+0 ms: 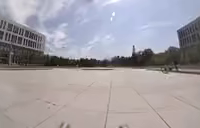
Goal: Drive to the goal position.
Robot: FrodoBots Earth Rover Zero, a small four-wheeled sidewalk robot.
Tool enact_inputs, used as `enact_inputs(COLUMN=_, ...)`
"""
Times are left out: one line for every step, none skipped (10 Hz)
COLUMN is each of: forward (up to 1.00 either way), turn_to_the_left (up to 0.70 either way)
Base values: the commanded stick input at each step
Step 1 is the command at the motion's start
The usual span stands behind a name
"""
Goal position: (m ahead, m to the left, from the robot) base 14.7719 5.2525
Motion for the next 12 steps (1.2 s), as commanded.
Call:
enact_inputs(forward=0.7, turn_to_the_left=0.0)
enact_inputs(forward=0.7, turn_to_the_left=0.0)
enact_inputs(forward=0.7, turn_to_the_left=0.0)
enact_inputs(forward=0.7, turn_to_the_left=0.0)
enact_inputs(forward=0.7, turn_to_the_left=0.0)
enact_inputs(forward=0.7, turn_to_the_left=0.0)
enact_inputs(forward=0.7, turn_to_the_left=0.0)
enact_inputs(forward=0.7, turn_to_the_left=0.0)
enact_inputs(forward=0.7, turn_to_the_left=0.0)
enact_inputs(forward=0.7, turn_to_the_left=0.0)
enact_inputs(forward=0.7, turn_to_the_left=0.0)
enact_inputs(forward=0.7, turn_to_the_left=0.0)
